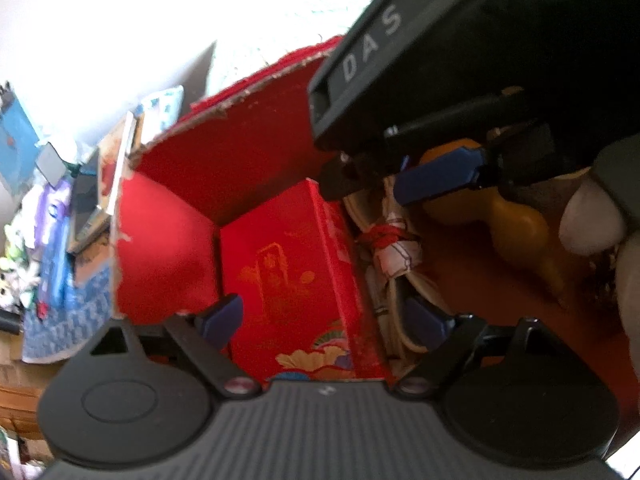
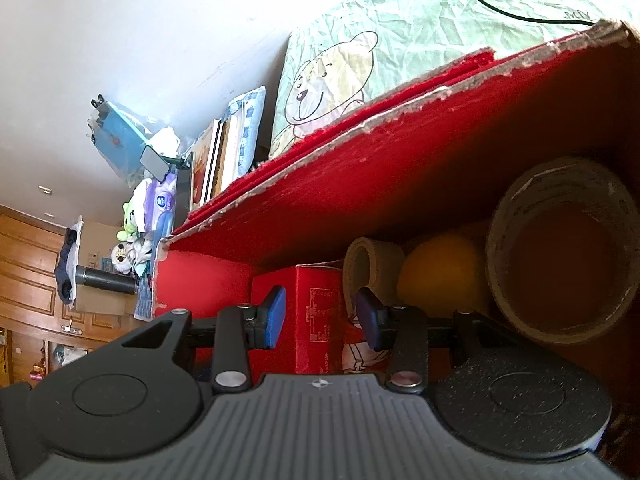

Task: Organize objects
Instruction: 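Lower the red gift box into the red box beside the strap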

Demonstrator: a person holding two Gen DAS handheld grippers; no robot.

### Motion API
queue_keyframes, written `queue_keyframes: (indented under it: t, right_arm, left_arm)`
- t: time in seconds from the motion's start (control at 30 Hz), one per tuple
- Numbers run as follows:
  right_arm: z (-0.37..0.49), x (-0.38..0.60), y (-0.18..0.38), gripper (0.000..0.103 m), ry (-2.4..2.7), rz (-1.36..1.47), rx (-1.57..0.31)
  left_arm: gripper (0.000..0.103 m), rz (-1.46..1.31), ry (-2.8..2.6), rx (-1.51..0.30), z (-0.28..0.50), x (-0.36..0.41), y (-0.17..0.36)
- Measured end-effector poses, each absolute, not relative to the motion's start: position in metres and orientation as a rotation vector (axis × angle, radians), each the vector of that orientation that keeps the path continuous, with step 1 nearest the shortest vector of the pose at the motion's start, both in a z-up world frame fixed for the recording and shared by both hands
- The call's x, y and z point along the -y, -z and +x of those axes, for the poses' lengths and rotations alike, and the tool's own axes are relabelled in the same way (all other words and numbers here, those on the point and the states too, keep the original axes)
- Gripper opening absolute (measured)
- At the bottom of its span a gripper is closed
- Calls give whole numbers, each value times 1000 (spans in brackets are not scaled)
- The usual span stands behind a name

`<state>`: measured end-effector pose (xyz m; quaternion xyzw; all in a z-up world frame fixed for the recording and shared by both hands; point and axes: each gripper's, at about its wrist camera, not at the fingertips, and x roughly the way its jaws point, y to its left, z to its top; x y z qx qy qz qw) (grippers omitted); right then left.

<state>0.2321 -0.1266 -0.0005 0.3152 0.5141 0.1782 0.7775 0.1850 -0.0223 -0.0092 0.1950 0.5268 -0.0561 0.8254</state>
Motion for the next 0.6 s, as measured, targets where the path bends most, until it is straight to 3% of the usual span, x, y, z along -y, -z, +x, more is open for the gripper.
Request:
queue_keyframes:
  t: [0.6]
  right_arm:
    - [227, 127, -8, 43, -322, 658, -1061]
  left_arm:
    - [89, 362, 108, -1075, 177, 30, -9]
